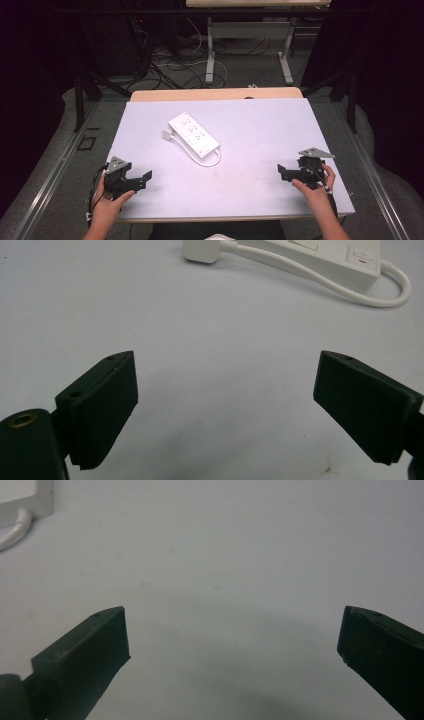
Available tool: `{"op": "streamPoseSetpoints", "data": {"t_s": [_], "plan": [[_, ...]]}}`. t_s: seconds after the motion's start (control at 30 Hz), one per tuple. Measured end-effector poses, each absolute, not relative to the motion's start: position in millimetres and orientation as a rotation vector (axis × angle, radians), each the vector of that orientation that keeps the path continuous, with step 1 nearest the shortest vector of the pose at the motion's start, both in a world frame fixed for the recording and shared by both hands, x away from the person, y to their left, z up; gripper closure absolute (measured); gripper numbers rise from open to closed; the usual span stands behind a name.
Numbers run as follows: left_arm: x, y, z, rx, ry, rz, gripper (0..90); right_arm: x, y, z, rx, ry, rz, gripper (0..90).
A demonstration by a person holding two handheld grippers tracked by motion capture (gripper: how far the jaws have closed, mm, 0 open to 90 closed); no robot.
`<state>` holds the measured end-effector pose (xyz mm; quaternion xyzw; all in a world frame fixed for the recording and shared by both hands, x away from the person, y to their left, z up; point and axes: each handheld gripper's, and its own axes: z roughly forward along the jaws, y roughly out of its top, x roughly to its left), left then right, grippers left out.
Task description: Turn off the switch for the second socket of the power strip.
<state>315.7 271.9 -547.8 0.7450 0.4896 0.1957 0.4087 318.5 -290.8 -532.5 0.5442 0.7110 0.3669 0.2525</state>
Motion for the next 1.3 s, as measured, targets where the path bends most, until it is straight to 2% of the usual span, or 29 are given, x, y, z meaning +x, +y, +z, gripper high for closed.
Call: {"op": "streamPoseSetpoints", "data": {"t_s": [0.13,0.4,0.8,1.3], "plan": [[314,270,-548,1.874,1.22,0.488,12.5,303,-293,-533,1.459,1.907,0.983,0.6],[312,261,-547,1.887,1.187,0.492,15.7,314,-299,-546,1.507,1.931,1.001,2.5],[313,251,-548,1.914,1.17,0.502,16.7,315,-294,-545,1.489,1.93,1.008,3.3],[315,238,-543,1.92,1.15,0.442,21.9,316,-291,-548,1.48,1.949,1.013,3.5]]}}
